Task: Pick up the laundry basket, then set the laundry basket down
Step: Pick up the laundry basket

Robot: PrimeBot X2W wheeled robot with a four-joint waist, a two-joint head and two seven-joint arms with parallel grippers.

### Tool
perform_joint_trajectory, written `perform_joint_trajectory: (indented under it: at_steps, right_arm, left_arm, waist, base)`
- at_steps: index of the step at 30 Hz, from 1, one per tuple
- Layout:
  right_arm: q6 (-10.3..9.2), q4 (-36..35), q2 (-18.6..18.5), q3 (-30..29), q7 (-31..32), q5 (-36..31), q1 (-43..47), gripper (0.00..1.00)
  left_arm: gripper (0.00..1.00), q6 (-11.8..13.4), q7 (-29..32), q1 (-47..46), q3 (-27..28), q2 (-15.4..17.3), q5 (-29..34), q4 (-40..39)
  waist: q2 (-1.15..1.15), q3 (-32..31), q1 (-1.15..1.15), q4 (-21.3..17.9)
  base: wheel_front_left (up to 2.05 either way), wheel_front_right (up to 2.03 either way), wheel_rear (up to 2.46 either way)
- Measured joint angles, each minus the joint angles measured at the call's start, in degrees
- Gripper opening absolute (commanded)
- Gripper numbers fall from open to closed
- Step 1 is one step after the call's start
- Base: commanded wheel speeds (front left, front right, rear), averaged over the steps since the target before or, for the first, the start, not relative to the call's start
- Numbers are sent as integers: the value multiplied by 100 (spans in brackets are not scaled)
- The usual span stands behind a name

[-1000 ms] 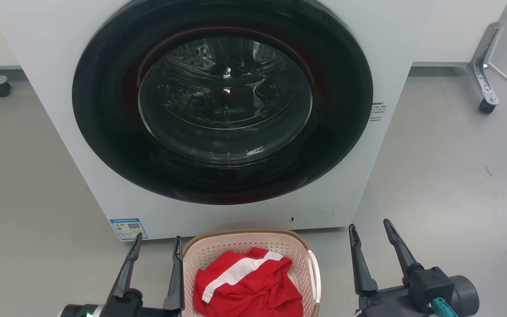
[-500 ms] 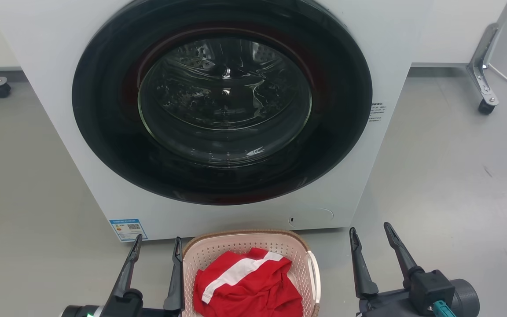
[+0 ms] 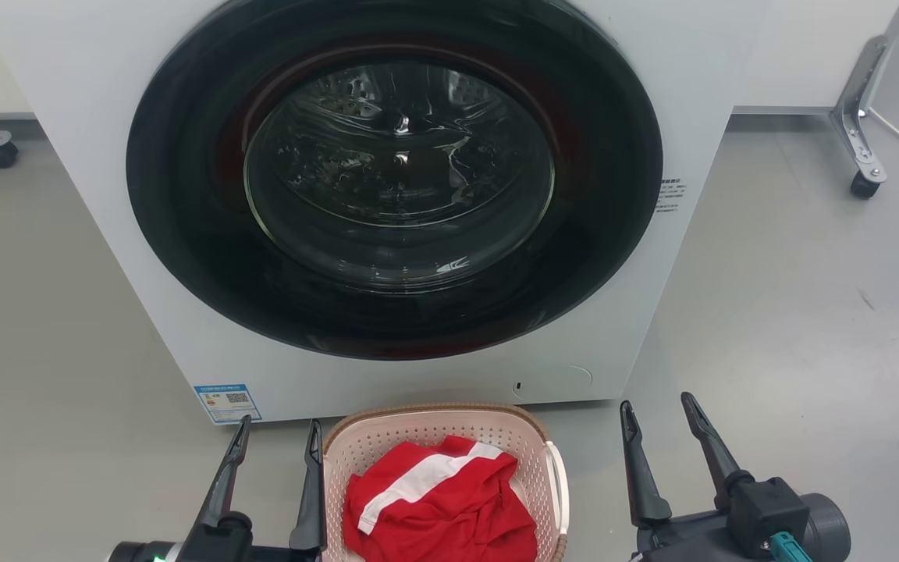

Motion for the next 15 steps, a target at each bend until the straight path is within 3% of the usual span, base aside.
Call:
perform_joint_trajectory:
  at_steps: [15]
  right_arm:
    - [0, -146, 0, -63, -24, 70, -160, 100]
  left_arm:
    - [100, -54, 0, -240, 15, -24, 0, -26]
  waist:
    - [0, 485, 0, 37]
  base:
    - [0, 0, 0]
